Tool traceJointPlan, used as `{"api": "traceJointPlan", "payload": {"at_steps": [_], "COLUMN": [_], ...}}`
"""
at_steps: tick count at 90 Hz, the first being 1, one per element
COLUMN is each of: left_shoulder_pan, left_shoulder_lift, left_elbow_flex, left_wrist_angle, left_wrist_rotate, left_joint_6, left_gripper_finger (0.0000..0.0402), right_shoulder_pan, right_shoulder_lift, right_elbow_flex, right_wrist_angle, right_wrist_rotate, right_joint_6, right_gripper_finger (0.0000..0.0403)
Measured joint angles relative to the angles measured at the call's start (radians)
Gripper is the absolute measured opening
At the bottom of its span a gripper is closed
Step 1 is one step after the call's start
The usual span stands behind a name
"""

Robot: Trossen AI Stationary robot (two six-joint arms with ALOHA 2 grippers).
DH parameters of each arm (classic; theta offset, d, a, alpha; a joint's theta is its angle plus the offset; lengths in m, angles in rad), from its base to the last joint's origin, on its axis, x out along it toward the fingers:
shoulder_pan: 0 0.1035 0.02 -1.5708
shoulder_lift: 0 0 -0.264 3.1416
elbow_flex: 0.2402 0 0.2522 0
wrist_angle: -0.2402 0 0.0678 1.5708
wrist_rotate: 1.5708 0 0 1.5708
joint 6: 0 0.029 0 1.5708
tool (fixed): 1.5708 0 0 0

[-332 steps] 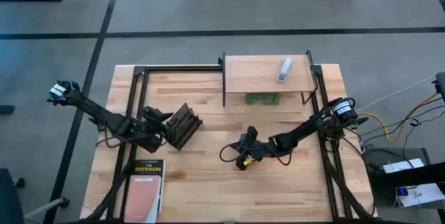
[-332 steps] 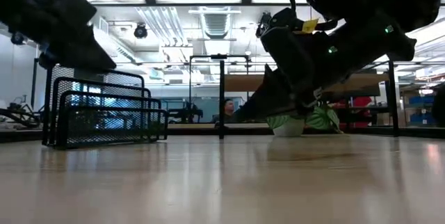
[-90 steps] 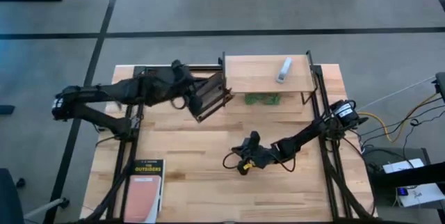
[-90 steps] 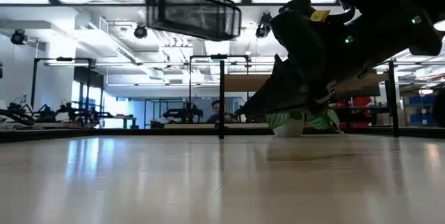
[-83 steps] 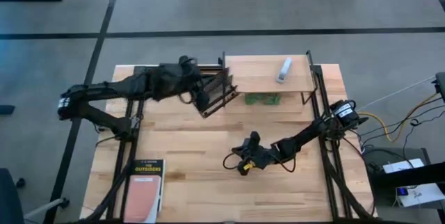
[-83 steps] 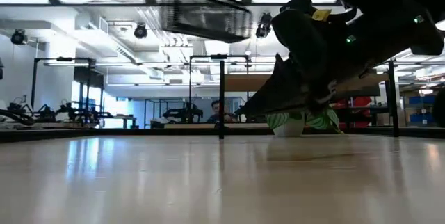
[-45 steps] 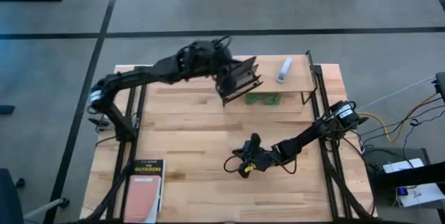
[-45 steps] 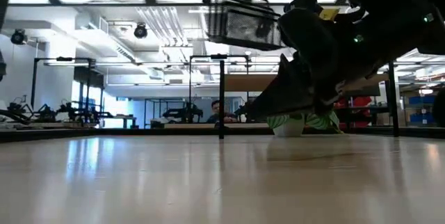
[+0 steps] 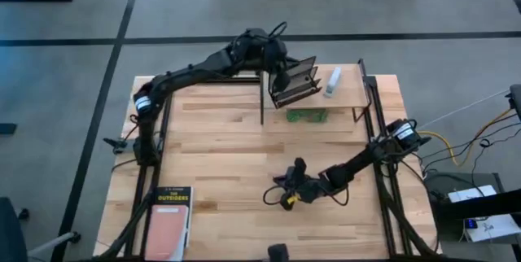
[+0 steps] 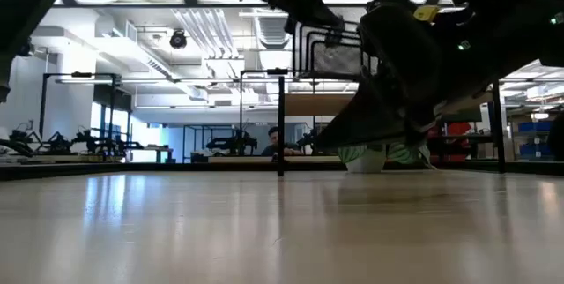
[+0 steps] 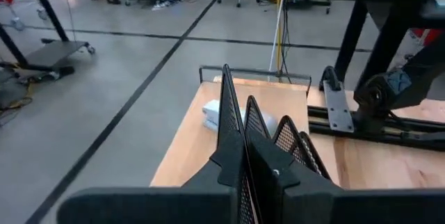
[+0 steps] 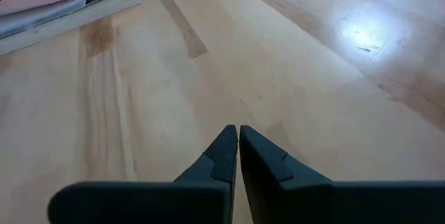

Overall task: Stock shelves
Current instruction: Put the black desk organizer on the shelf

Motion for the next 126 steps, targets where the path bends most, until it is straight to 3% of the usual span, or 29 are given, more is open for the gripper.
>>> {"api": "traceJointPlan", "payload": {"at_steps": [26, 87, 126], "left_shoulder_pan": [0.052, 0.091, 0.090], "left_shoulder_lift": [0.019, 0.071, 0.071], "left_elbow_flex": [-0.014, -0.015, -0.015], "left_wrist_angle": [0.082, 0.097, 0.099], "left_wrist_rotate": [0.064, 0.054, 0.030], "left_joint_6": [0.047, 0.016, 0.018], "left_gripper_finger": [0.0000, 0.0011, 0.0098], "right_shoulder_pan": [0.014, 0.013, 0.014], "right_shoulder_lift": [0.000, 0.001, 0.001], "right_elbow_flex": [0.000, 0.000, 0.000], "right_wrist_angle": [0.000, 0.005, 0.004], "right_wrist_rotate": [0.000, 0.033, 0.035], "right_joint_6": [0.003, -0.001, -0.009], "right_gripper_finger": [0.0002, 0.0002, 0.0002]}}
